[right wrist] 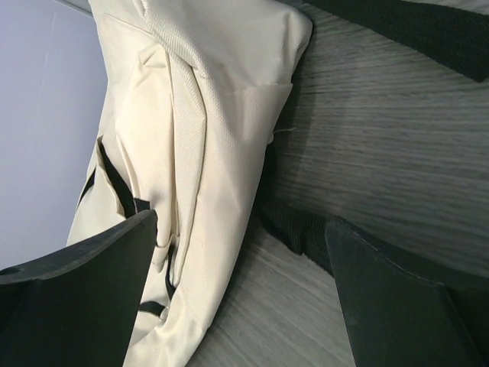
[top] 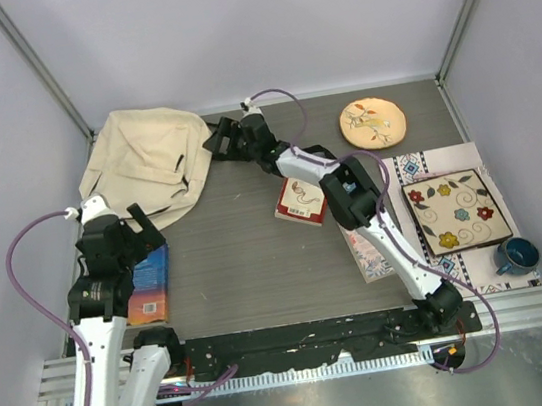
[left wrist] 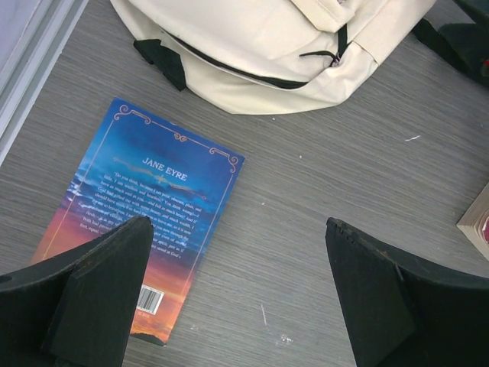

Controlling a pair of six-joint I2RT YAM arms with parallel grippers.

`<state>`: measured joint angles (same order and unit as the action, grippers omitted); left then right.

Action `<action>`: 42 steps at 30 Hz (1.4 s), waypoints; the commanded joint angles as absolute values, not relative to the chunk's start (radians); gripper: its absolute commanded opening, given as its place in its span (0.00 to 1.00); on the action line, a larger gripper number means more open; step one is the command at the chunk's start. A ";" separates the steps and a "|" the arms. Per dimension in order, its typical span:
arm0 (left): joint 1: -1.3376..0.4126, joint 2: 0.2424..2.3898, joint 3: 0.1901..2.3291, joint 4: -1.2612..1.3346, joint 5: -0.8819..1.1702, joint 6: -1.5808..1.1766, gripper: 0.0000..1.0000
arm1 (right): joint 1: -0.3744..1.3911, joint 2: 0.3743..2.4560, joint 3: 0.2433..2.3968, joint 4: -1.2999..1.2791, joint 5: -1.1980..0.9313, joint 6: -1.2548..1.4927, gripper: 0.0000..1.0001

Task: Pack the student bag
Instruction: Move the student bag to the center of the board.

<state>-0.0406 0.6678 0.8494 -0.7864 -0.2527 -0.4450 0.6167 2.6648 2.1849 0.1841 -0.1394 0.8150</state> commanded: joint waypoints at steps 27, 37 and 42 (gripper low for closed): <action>-0.003 0.695 0.848 -0.750 -0.160 -0.431 0.99 | 0.675 2.757 2.435 0.347 -0.017 0.931 0.01; -0.005 0.689 0.850 -0.747 -0.156 -0.429 0.99 | 0.673 2.504 2.344 0.387 0.103 0.854 0.01; -0.003 0.672 0.850 -0.744 -0.156 -0.426 1.00 | 0.670 2.375 2.214 0.413 0.141 0.847 0.01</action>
<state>-0.0109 0.6930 0.8463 -0.7818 -0.1711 -0.4377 0.6792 2.6003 2.2955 0.2558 0.0429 0.8661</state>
